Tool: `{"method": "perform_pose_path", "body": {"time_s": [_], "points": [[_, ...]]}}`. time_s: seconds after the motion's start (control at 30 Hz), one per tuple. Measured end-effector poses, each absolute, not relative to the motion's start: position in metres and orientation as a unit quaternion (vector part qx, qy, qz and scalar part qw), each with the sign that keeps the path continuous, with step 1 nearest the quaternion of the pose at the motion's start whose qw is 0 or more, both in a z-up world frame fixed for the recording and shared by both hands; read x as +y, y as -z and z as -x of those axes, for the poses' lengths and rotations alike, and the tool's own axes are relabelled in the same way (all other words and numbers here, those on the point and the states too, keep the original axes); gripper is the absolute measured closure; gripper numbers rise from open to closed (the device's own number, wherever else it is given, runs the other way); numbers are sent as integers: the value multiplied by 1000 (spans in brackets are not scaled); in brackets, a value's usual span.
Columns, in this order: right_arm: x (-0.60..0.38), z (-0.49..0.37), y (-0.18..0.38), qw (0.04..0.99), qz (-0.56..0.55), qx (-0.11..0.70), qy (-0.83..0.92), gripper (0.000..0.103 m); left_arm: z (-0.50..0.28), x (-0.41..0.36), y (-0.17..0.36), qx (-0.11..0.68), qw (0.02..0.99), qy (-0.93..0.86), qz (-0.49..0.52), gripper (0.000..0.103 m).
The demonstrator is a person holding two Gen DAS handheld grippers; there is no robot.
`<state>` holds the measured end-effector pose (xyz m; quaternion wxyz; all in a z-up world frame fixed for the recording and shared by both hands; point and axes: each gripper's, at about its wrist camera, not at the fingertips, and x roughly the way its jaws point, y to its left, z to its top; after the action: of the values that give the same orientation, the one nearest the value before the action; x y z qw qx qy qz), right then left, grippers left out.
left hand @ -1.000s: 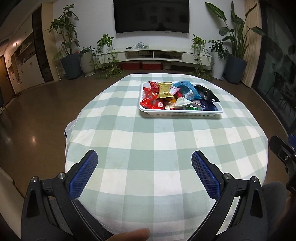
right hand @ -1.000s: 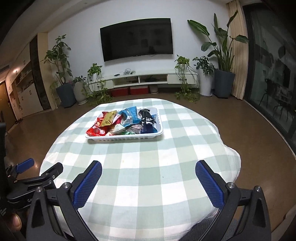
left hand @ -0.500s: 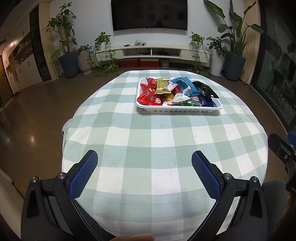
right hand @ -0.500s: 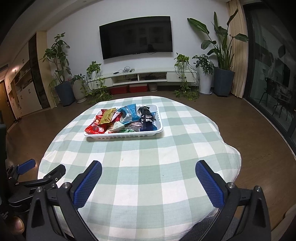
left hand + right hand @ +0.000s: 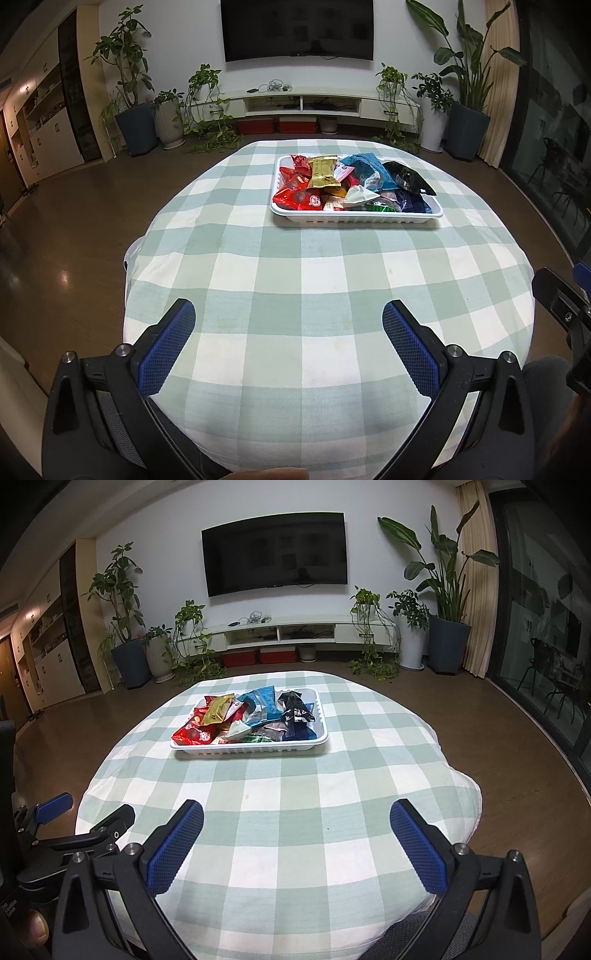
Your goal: Organize snacks
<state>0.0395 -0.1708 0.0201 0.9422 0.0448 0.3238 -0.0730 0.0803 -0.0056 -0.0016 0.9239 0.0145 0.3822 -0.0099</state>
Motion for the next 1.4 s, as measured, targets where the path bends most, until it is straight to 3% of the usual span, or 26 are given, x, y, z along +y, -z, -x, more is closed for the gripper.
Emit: {"method": "perform_pose_path", "body": {"time_s": [1.4], "points": [[-170,-39,-24,942,-44,325,73,0,-80,-4,2,383,924,9,-14,0]]}}
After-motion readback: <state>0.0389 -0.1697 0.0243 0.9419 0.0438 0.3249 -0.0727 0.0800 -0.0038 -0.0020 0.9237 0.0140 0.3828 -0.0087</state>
